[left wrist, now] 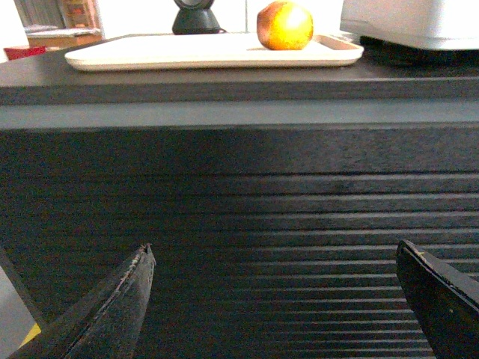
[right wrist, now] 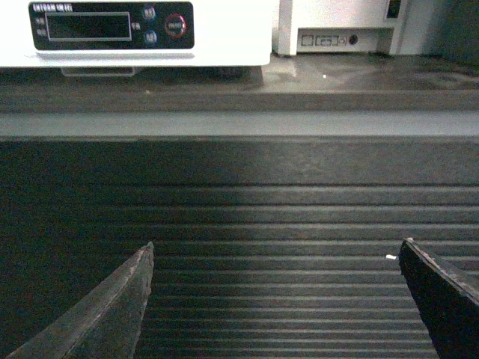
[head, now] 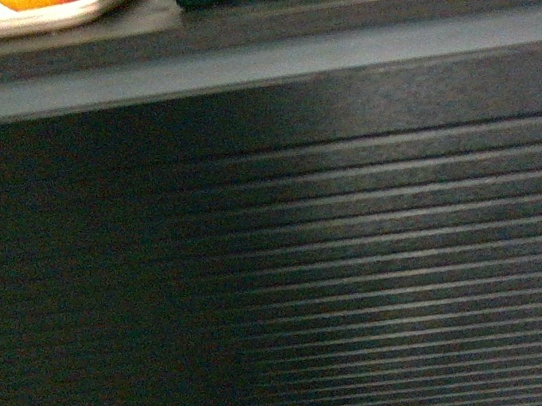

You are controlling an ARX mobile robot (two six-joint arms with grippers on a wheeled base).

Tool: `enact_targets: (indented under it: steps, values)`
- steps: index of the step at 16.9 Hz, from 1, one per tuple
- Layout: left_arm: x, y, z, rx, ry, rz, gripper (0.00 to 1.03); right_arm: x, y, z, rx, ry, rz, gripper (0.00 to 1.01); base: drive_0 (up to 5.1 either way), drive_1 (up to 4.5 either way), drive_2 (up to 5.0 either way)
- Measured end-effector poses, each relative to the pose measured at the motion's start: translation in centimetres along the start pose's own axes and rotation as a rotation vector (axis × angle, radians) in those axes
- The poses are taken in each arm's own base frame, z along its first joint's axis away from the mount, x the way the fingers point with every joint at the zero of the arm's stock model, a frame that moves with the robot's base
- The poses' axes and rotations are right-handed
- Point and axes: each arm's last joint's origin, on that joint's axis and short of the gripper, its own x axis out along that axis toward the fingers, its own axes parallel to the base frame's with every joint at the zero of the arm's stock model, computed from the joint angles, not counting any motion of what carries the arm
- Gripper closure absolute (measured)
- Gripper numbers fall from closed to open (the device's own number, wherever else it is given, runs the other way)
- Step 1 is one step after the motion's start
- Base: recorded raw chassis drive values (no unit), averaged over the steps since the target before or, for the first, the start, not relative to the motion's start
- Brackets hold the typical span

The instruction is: Place dark red mango on scale at checkout

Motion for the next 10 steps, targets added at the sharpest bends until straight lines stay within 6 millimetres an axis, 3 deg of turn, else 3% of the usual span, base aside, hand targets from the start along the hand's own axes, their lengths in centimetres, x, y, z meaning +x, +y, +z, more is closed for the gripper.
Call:
enact_targets:
  steps: [10]
  values:
    - [0.0, 0.0, 0.0, 0.0, 0.0, -0.001, 0.05, 0.0, 0.0, 0.01, 0.002, -0.001, -0.001, 0.03, 0.0, 0.0, 0.0]
